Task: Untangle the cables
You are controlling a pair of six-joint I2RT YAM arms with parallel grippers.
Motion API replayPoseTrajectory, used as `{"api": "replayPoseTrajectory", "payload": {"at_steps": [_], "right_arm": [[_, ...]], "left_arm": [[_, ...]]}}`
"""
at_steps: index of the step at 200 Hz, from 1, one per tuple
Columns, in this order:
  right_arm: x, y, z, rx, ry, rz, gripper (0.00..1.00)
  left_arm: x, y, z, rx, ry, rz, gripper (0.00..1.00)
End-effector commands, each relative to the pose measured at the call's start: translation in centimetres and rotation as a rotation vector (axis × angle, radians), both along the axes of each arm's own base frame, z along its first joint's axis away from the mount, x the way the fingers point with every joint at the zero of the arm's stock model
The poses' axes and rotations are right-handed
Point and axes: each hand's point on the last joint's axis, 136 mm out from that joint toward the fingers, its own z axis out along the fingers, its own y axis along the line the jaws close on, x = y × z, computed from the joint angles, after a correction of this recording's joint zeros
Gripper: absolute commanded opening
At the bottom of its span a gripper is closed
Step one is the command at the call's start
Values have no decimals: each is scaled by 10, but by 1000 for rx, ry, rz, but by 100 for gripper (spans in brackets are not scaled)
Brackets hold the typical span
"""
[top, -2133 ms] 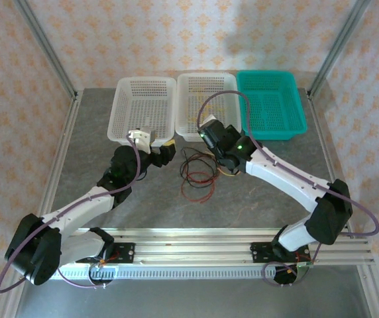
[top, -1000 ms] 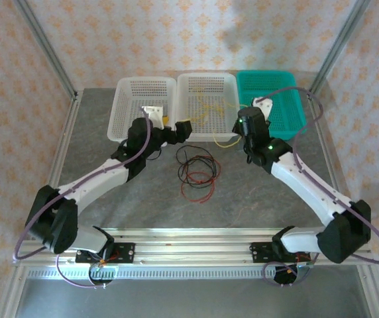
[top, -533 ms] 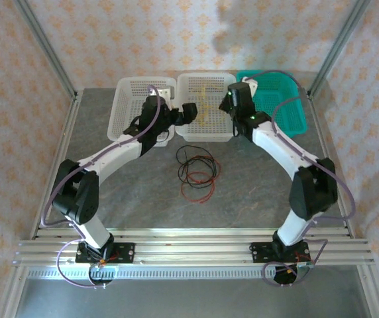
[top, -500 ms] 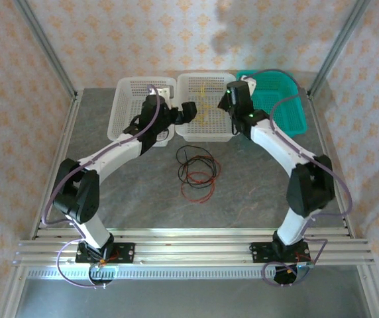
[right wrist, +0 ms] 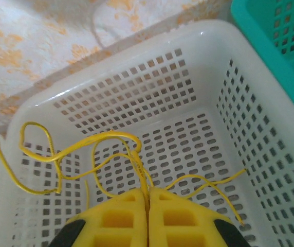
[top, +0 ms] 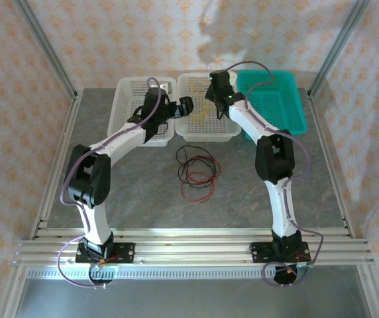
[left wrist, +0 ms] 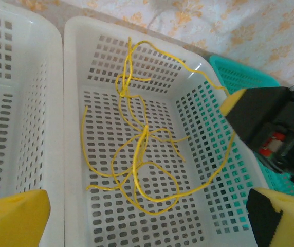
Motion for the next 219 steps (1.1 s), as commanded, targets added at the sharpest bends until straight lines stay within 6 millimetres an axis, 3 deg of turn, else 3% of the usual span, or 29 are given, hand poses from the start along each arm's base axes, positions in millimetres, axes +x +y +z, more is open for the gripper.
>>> {"api": "replayPoseTrajectory", "payload": {"at_steps": [1,47,78,97,117,158,177,219], "right_arm": [[2,-5,-10,-10,50,-10,11],[3,-7,-10,-29,50,-3,27],[-6,-8,18,-37,5,21,30],[-15,-9,36,-30,-45,45,39],[-23,-15,49,-39,-57,37,42],[-55,-20,61,-35,-106,56,55],[-70,-20,64,-39,-102,62,55],[-130,9,66,-95,-112,182,52]], "left_arm": [[3,-5,5,-3,8,-19,99],[3,-9,5,-10,18,-35,99],[-8,-10,16,-2,-1,-53,99],[-20,-10,23,15,-21,-56,99],[-35,-11,28,17,-35,-65,99],[-66,-8,30,29,-59,-60,99],[-80,-5,27,22,-50,-57,99],[-122,0,13,23,-45,-49,99]]}}
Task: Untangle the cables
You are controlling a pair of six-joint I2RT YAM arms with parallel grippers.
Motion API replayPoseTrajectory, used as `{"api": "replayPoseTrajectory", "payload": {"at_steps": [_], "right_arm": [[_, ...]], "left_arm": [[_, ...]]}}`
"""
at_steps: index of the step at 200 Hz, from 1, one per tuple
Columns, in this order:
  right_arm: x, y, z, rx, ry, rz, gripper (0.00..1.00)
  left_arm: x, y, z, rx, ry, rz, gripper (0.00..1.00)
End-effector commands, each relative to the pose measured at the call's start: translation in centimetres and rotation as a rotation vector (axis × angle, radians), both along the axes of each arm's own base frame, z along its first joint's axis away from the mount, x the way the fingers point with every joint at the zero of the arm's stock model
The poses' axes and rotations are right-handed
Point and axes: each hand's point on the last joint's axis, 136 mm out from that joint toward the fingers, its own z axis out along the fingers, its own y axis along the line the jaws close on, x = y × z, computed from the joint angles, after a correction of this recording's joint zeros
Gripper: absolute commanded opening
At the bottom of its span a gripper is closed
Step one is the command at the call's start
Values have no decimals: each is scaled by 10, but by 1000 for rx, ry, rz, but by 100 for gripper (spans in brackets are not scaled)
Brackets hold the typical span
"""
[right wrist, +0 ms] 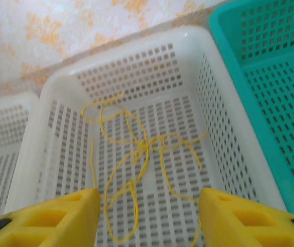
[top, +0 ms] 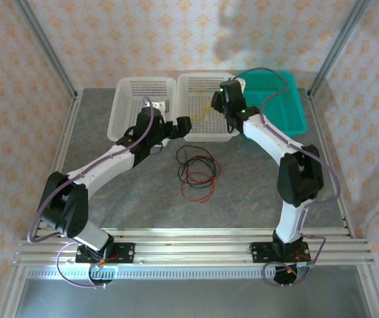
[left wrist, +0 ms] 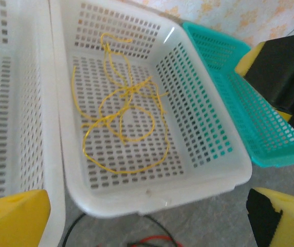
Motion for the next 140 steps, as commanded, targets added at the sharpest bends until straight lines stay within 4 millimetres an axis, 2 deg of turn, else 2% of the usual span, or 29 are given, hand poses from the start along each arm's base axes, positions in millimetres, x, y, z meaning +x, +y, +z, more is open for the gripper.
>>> {"api": "replayPoseTrajectory", "payload": {"at_steps": [1,28,58,93,111,140], "right_arm": [[-34,22,19,-36,-54,79,52],[-80,41,5,-38,-28,160,47],[-127,65,-23,-67,21,257,42],[-170,78,-62,-111,107,325,39],[-185,77,-79,-151,144,347,39],[-190,78,-98,-154,174,338,39]], "left_arm": [[-19,4,4,-10,-34,26,99],[-47,12,-11,-19,-21,50,99],[-72,32,-25,-73,-33,132,99],[-97,26,-45,-152,-3,108,99],[-111,24,-58,-201,23,94,99],[-129,29,-75,-304,35,95,99]]}}
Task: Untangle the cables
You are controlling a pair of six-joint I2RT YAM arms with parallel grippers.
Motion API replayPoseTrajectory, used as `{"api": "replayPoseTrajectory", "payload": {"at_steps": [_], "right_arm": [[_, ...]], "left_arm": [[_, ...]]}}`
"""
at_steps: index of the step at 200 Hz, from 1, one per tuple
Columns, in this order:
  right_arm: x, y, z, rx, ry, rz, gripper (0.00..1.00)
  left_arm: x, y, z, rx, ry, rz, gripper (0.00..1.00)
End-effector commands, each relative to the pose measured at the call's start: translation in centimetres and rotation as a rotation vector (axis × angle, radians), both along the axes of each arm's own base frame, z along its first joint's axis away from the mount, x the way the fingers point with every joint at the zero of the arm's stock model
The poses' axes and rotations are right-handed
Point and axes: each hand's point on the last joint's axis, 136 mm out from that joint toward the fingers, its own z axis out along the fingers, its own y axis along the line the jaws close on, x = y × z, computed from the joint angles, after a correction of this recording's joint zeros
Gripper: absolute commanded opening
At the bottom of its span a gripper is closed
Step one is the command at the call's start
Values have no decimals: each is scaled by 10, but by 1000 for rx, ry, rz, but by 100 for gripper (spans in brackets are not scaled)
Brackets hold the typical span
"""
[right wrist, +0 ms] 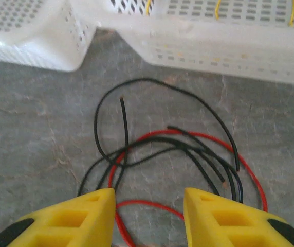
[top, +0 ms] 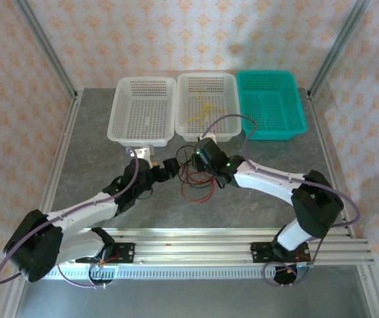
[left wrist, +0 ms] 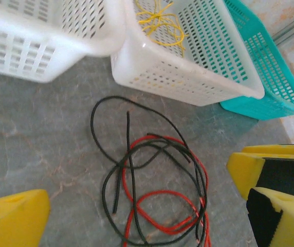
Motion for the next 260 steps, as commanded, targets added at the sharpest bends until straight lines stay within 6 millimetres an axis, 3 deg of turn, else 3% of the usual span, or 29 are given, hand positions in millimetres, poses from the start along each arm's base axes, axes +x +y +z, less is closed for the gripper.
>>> {"api": "replayPoseTrajectory", "payload": {"at_steps": [1,28,69,114,217,242,260], "right_arm": [[1,-5,-1,5,-16,-46,39],[8,13,-6,30,-59,-59,39],[34,35,-25,15,-138,-81,37],[54,54,-43,-23,-180,-59,49],[76,49,-74,-160,-198,-122,49],[78,47,-82,-166,-181,-133,45],[79,48,-83,-167,-183,-134,37]], "left_arm": [[-7,0,7,-147,-39,20,99],[-11,5,-5,-167,-4,48,99],[-6,14,-7,-293,2,60,99],[0,29,-4,-348,0,70,99],[5,39,-2,-335,-8,83,98],[7,39,-5,-285,10,80,97],[8,39,-5,-257,11,80,97]]}}
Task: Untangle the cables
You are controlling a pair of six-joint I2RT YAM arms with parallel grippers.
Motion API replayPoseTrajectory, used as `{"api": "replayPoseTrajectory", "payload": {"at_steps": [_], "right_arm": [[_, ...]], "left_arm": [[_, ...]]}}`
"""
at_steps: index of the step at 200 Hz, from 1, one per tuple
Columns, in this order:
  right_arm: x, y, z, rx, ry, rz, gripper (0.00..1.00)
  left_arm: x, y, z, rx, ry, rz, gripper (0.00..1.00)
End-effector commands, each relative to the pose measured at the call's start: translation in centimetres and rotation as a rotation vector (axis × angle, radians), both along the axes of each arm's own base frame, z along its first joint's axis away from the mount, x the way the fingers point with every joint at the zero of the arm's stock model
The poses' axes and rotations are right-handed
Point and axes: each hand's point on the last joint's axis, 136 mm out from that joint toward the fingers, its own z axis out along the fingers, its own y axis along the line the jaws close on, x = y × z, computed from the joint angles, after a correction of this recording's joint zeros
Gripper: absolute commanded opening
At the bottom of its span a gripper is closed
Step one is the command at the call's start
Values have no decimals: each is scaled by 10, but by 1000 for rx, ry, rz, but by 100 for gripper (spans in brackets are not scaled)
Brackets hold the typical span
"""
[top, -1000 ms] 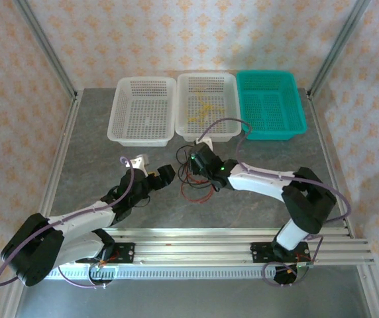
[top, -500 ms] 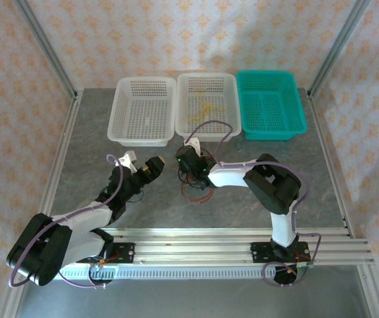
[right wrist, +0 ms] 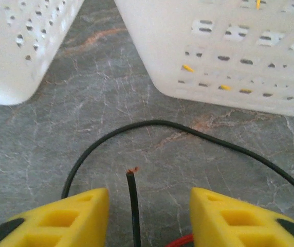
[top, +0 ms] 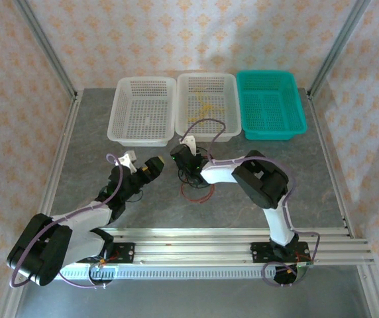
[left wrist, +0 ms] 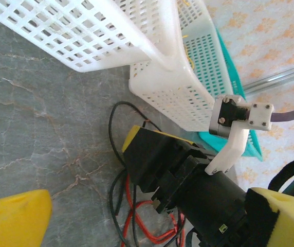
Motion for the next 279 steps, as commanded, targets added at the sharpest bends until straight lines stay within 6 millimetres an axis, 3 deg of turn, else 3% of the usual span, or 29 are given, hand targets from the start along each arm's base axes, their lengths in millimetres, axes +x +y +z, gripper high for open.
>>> {"api": "replayPoseTrajectory", "payload": {"at_steps": [1,35,64,111,164,186,226,238,246,279], "right_arm": [[8,-7,1,-28,-16,-43,36],[4,-1,13,20,-18,-8,15],[-5,-4,42,98,-51,14,0],[-31,-22,96,223,-120,54,0],[-63,-48,150,335,-188,103,0],[-69,-60,170,374,-212,91,0],[-80,-76,218,479,-290,95,0],[-78,-78,224,483,-294,81,0],[-81,-84,241,514,-322,71,0],[-78,-94,264,572,-340,6,0]], "left_arm": [[5,-1,12,41,-31,-12,97],[6,1,13,118,-29,-2,94],[8,-5,12,244,-15,-7,94],[12,-26,20,237,-53,-69,92],[10,-60,49,195,-197,-247,91],[6,-75,59,164,-249,-323,90],[9,-87,59,168,-265,-368,90],[10,-92,63,161,-272,-385,90],[10,-98,67,163,-290,-406,90],[6,-122,79,169,-350,-495,90]]}}
